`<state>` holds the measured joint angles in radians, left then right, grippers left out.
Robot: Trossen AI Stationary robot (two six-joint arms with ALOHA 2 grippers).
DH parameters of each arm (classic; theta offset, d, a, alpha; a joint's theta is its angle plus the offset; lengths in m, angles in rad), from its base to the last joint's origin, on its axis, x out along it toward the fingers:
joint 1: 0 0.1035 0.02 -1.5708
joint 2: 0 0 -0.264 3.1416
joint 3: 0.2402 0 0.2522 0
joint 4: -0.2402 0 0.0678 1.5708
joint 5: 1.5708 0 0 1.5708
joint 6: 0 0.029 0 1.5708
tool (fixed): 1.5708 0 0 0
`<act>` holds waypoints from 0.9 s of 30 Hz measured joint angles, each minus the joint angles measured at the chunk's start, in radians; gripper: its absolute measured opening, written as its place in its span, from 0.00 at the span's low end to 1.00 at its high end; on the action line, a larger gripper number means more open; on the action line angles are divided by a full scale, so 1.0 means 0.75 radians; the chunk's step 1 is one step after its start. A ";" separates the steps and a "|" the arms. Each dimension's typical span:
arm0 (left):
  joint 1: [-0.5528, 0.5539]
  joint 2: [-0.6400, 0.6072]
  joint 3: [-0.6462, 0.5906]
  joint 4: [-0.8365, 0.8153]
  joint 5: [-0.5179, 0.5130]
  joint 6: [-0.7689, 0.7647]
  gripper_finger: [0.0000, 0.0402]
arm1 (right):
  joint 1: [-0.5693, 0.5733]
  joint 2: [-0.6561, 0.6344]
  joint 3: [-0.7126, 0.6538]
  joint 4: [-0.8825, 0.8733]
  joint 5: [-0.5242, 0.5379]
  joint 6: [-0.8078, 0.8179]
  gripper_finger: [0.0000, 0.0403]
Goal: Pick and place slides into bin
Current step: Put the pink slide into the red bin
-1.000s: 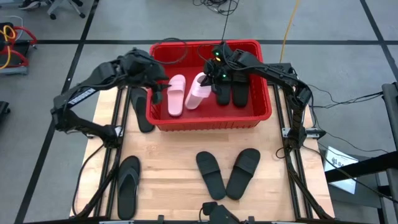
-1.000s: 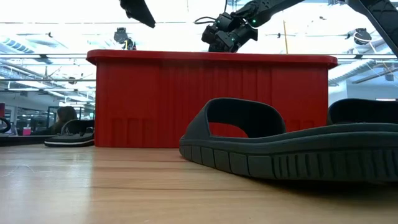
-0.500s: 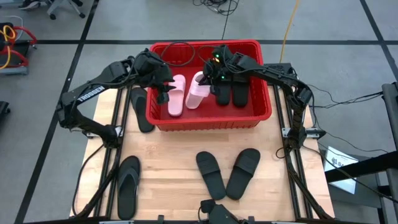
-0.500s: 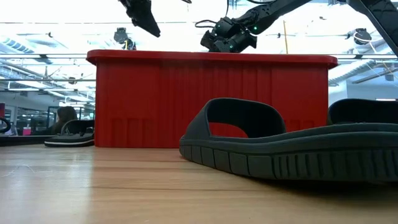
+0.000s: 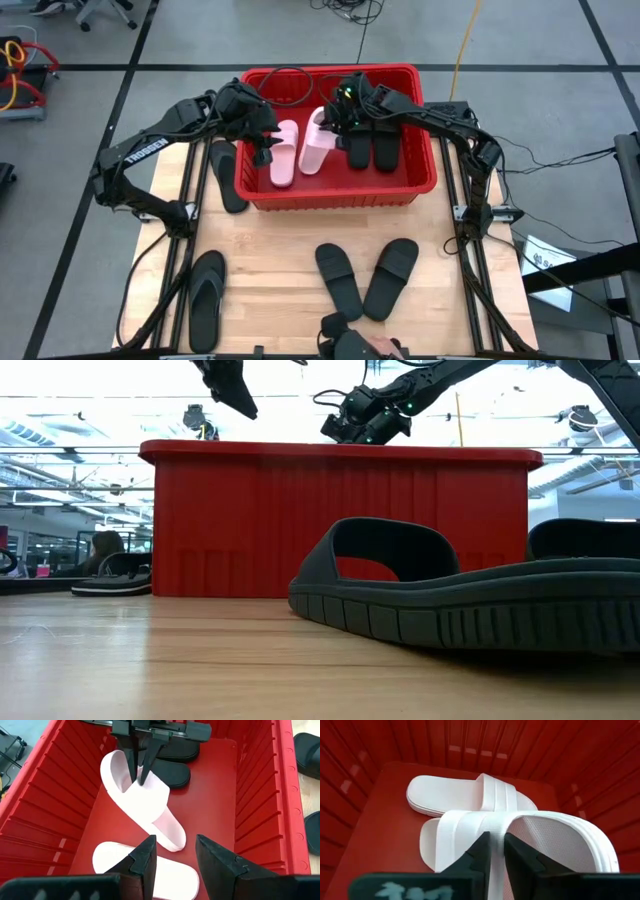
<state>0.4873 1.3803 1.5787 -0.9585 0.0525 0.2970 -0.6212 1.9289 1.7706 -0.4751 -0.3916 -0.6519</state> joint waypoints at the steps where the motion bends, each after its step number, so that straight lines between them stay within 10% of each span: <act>1: 0.000 0.000 0.000 0.000 0.000 0.000 0.33 | 0.000 0.000 0.000 0.000 -0.001 -0.001 0.13; 15: 0.000 0.000 0.000 0.028 -0.001 0.001 0.33 | 0.002 0.000 -0.001 0.080 0.003 -0.023 0.41; 27: 0.001 0.000 0.001 0.042 -0.094 0.013 0.33 | 0.011 -0.093 -0.002 0.123 0.141 -0.035 0.44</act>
<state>0.4877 1.3800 1.5791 -0.9273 -0.0181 0.3070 -0.6130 1.8591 1.7695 -0.3827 -0.2857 -0.6785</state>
